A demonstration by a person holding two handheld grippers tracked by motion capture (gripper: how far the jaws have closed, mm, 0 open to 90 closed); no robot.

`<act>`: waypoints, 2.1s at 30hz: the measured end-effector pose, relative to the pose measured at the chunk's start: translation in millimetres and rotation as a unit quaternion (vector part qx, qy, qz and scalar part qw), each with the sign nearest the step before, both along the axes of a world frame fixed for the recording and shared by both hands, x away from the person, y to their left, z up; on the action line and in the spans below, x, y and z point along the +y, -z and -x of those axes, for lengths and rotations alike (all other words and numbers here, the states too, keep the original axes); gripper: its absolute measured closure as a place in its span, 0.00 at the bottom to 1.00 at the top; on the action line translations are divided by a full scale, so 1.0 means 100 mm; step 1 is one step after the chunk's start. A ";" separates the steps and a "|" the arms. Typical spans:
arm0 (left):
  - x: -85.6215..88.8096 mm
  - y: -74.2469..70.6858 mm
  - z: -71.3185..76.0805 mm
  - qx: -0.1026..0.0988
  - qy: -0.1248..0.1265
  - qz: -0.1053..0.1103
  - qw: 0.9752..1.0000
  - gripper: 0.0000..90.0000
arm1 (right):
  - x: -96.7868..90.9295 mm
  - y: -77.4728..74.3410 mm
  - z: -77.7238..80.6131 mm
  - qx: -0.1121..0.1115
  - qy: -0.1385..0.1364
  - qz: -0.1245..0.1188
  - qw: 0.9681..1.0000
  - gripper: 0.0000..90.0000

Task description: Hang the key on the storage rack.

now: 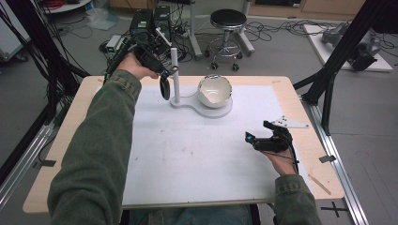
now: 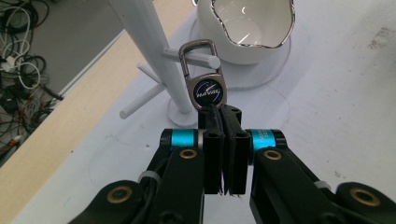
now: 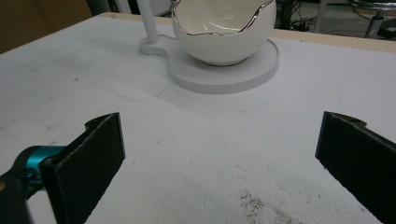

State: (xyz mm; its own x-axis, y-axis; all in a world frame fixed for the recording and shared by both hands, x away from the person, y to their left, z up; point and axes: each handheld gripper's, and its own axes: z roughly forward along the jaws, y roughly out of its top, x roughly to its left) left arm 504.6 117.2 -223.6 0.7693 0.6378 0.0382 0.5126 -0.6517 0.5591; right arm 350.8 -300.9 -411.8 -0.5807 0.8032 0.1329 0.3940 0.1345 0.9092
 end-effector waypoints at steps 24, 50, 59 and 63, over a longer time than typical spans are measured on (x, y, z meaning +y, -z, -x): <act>-0.08 0.22 -0.15 0.055 -0.009 -0.013 0.998 0.58 | 0.02 0.02 -0.01 0.001 -0.006 0.009 1.000 0.00; -0.08 0.37 0.10 0.053 -0.014 0.023 0.998 0.02 | 0.03 0.01 0.01 -0.001 0.003 0.013 1.000 0.00; 0.09 0.42 0.25 0.041 -0.018 0.046 0.998 0.02 | 0.03 0.01 0.01 0.000 0.004 0.017 1.000 0.00; 0.17 0.45 0.32 0.035 -0.022 0.054 0.998 0.02 | 0.03 0.01 0.01 -0.001 0.004 0.019 1.000 0.00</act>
State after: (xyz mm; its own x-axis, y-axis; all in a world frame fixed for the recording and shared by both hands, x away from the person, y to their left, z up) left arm 472.2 134.5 -268.2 0.7384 0.6689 -0.0858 0.5800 -0.5649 0.5870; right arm 349.4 -297.6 -412.7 -0.5746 0.8122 0.1007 0.3935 0.1663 0.9041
